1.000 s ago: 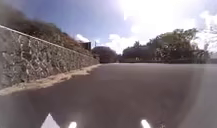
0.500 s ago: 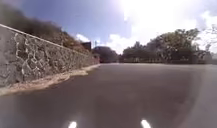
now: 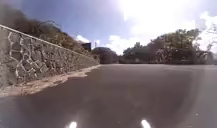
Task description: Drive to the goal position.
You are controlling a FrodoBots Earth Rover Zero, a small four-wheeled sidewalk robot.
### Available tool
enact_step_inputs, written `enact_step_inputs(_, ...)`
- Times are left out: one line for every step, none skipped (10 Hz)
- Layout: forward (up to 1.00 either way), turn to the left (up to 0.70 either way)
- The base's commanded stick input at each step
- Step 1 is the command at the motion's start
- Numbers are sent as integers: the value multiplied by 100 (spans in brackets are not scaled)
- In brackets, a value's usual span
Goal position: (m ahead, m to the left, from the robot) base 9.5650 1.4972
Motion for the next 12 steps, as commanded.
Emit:
enact_step_inputs(50, 0)
enact_step_inputs(50, 0)
enact_step_inputs(50, 0)
enact_step_inputs(50, 0)
enact_step_inputs(50, 0)
enact_step_inputs(50, 0)
enact_step_inputs(50, 0)
enact_step_inputs(50, 0)
enact_step_inputs(50, 0)
enact_step_inputs(50, 0)
enact_step_inputs(50, 0)
enact_step_inputs(50, 0)
